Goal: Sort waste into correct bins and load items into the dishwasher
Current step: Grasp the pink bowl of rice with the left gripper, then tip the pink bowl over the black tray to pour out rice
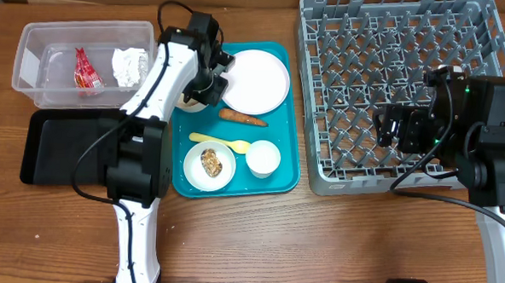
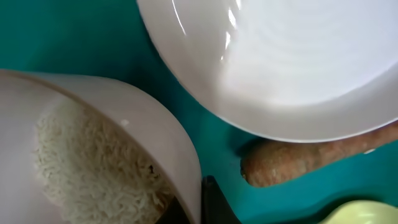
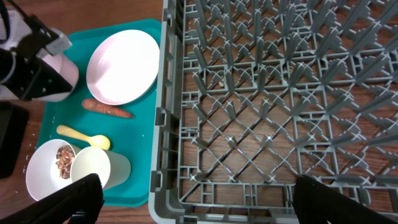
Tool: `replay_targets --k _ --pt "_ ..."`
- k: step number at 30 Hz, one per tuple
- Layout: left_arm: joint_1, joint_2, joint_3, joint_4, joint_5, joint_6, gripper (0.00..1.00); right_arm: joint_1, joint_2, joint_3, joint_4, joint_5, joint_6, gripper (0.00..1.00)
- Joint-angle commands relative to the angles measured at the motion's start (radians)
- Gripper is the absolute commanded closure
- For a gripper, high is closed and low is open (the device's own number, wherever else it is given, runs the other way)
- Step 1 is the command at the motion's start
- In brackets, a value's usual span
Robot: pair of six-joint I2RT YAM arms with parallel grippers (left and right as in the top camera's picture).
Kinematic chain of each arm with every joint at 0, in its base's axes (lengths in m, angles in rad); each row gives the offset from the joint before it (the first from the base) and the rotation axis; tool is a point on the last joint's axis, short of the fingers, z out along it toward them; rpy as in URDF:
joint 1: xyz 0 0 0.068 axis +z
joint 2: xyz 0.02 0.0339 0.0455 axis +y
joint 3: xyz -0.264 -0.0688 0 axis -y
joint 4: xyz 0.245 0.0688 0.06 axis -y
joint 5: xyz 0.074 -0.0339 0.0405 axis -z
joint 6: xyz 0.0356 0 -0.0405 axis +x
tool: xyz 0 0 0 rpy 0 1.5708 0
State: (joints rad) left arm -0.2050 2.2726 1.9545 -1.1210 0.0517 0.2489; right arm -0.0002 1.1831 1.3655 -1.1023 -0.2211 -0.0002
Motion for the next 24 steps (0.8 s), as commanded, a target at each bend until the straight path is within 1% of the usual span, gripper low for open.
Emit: replay_targets --k 1,8,11,12,15,18,24 --pt "0.002 0.003 0.219 -0.129 -0.010 -0.090 0.96 -0.006 -0.003 0.021 0.000 -0.007 -0.004 0.00" --pt "0.002 0.003 0.573 -0.433 -0.010 -0.226 0.96 -0.006 -0.003 0.021 0.000 -0.006 -0.004 0.00" --pt "0.005 0.003 0.710 -0.571 -0.011 -0.251 0.96 -0.006 -0.003 0.021 0.002 -0.006 -0.004 0.00" --pt "0.009 0.001 0.728 -0.569 -0.010 -0.259 0.96 -0.006 -0.003 0.021 0.002 -0.006 -0.004 0.00" --pt "0.025 -0.058 0.704 -0.569 0.001 -0.314 0.96 -0.006 -0.003 0.021 0.005 -0.010 -0.004 0.00" --pt "0.053 -0.130 0.615 -0.569 0.027 -0.327 0.96 -0.006 -0.003 0.021 0.001 -0.010 -0.004 0.00" --pt "0.163 -0.325 0.237 -0.565 0.023 -0.323 0.96 -0.006 -0.003 0.021 0.001 -0.021 -0.004 0.00"
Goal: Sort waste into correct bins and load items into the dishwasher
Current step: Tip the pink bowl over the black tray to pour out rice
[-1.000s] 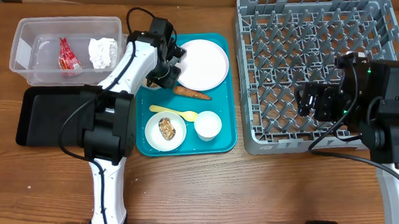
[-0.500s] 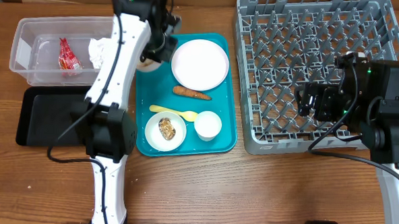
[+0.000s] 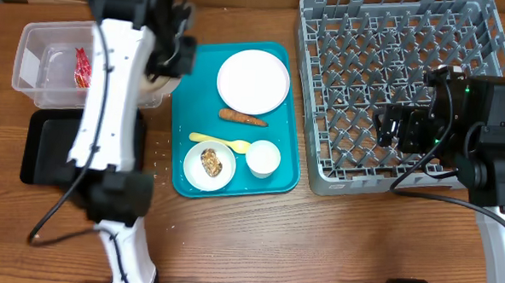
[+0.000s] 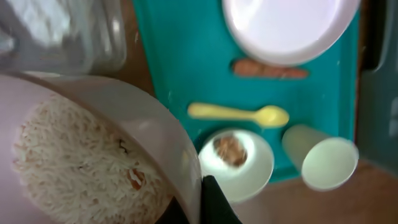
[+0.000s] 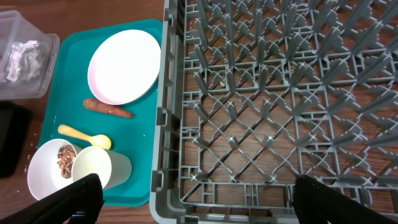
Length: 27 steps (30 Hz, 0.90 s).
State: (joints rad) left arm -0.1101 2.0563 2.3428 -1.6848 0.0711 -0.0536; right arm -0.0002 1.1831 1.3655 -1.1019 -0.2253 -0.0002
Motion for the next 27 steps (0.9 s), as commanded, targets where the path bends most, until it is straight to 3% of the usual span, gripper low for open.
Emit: replay_targets --k 1,6,17,22,27 --pt "0.095 -0.134 -0.209 0.007 0.004 -0.014 0.96 -0.006 -0.003 0.021 0.000 -0.022 -0.004 0.00" --pt "0.234 -0.224 -0.451 0.104 0.115 0.059 0.96 -0.006 -0.003 0.021 0.005 -0.041 -0.004 0.00" --pt "0.526 -0.239 -0.915 0.433 0.644 0.325 0.96 -0.006 -0.003 0.021 0.004 -0.069 -0.004 0.00" --pt "0.687 -0.239 -1.027 0.534 0.873 0.388 0.96 -0.006 -0.003 0.021 0.004 -0.069 -0.003 0.00" --pt "0.826 -0.239 -1.048 0.553 0.986 0.391 0.96 -0.006 -0.003 0.021 0.006 -0.085 -0.003 0.00"
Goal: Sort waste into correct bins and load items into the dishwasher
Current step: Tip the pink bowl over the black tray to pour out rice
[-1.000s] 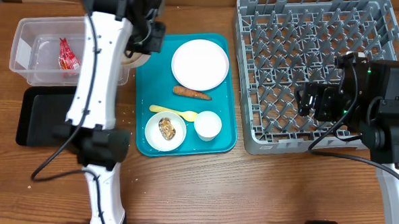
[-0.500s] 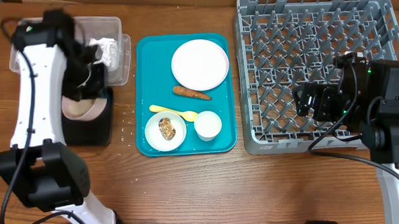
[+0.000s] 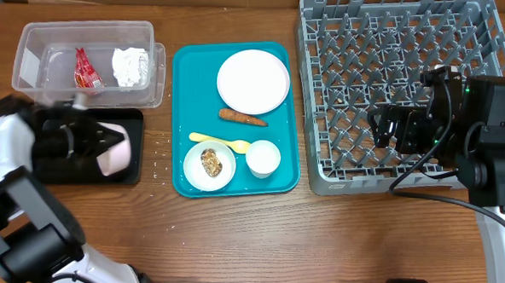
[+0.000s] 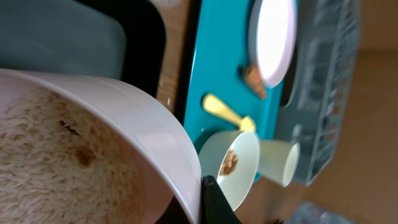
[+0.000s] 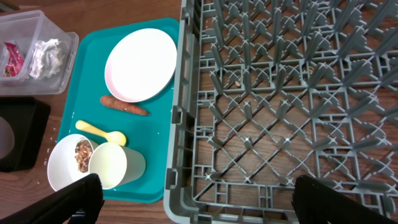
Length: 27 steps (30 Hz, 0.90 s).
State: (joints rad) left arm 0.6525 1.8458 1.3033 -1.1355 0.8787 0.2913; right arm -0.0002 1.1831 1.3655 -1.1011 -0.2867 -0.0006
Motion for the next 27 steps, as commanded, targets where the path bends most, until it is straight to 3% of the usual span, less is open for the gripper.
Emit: replay_targets --k 1,10,18,21,27 --pt "0.084 -0.028 -0.009 0.004 0.204 0.050 0.96 -0.006 -0.003 0.021 0.007 -0.029 -0.003 0.00" --pt "0.195 -0.028 -0.009 0.016 0.514 0.072 0.96 -0.006 -0.003 0.021 0.014 -0.030 0.000 0.00" --pt "0.220 -0.028 -0.009 0.019 0.704 0.058 0.96 -0.006 -0.003 0.021 0.014 -0.030 0.000 0.00" --pt "0.225 -0.028 -0.009 0.044 0.703 -0.035 0.96 -0.006 -0.003 0.021 0.014 -0.030 0.000 0.00" --pt "0.225 -0.028 -0.009 0.069 0.703 -0.075 0.96 -0.006 -0.003 0.021 0.014 -0.030 0.000 0.00"
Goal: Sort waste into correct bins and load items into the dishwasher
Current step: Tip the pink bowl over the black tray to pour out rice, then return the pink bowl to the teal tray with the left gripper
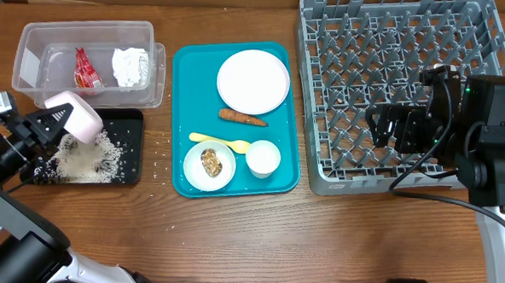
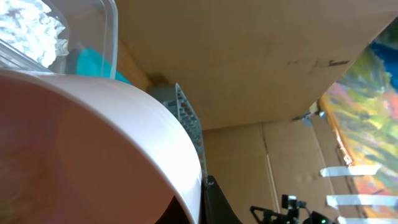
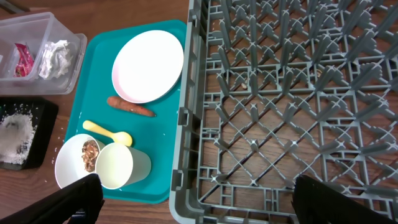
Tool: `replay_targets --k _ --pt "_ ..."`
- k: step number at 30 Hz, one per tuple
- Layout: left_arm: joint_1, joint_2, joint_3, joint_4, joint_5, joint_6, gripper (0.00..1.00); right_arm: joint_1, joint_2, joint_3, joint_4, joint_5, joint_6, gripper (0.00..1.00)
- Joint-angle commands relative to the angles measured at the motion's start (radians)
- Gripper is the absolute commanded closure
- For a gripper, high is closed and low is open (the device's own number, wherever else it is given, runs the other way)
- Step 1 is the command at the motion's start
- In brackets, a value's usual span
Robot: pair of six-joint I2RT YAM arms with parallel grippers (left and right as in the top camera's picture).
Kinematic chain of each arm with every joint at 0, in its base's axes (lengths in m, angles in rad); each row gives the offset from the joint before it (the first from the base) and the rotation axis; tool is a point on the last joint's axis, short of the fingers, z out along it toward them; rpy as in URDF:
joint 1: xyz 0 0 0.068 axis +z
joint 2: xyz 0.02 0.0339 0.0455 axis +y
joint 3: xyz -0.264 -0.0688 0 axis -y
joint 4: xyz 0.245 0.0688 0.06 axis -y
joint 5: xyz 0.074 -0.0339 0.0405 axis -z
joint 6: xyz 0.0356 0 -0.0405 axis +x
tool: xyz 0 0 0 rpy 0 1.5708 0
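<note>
A pink bowl (image 1: 73,115) hangs tipped over the black bin (image 1: 127,124), with my left gripper (image 1: 54,121) shut on its rim. White rice (image 1: 85,158) lies heaped in that bin. In the left wrist view the bowl (image 2: 93,143) fills the frame, and one dark finger (image 2: 214,202) presses its edge. My right gripper (image 3: 199,208) hovers open over the grey dish rack (image 1: 392,79), holding nothing. The teal tray (image 1: 185,113) carries a white plate (image 1: 253,80), a carrot (image 1: 242,117), a yellow spoon (image 1: 223,142), a white bowl with scraps (image 1: 209,163) and a cup (image 1: 262,157).
A clear bin (image 1: 34,51) at the back left holds a red wrapper (image 1: 85,68) and a crumpled tissue (image 1: 130,65). A few rice grains lie scattered on the wood between the black bin and the tray. The right arm's body stands over the rack's right side.
The pink bowl, held tilted over the black bin with rice inside, is now turned further over, and the rice lies in the bin. The right gripper has hardly moved.
My left gripper held the rice bowl's rim at the tray's back left corner. Then the bowl was raised beside the clear bin. After that it was tilted over the black bin, and now its rice lies in that bin.
</note>
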State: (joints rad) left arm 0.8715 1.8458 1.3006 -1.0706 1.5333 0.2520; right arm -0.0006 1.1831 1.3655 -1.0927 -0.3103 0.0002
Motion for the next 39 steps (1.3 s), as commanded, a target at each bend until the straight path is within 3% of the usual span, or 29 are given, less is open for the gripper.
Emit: replay_targets --k 1,17,19,25,30,35,39 --pt "0.006 -0.028 -0.006 0.004 0.048 -0.036 0.96 -0.005 -0.003 0.021 0.006 -0.006 0.000 0.00" --pt "-0.023 -0.029 0.000 0.005 0.047 -0.035 0.96 -0.005 -0.003 0.021 0.007 -0.006 0.000 0.00" --pt "-0.073 -0.031 0.025 0.003 0.029 -0.029 0.96 -0.005 -0.003 0.021 0.012 -0.006 0.000 0.00" --pt "-0.345 -0.049 0.236 0.013 -0.226 -0.113 0.96 -0.005 -0.003 0.021 0.019 -0.006 0.004 0.00" --pt "-0.640 -0.049 0.449 0.092 -0.694 -0.279 0.96 -0.005 -0.003 0.021 -0.008 -0.006 0.003 0.00" --pt "-0.953 -0.032 0.480 0.186 -1.307 -0.265 0.96 -0.005 -0.003 0.021 -0.020 -0.006 0.003 0.00" --pt "-1.117 0.039 0.480 0.188 -1.648 -0.219 0.96 -0.005 -0.003 0.021 -0.019 -0.006 0.003 0.00"
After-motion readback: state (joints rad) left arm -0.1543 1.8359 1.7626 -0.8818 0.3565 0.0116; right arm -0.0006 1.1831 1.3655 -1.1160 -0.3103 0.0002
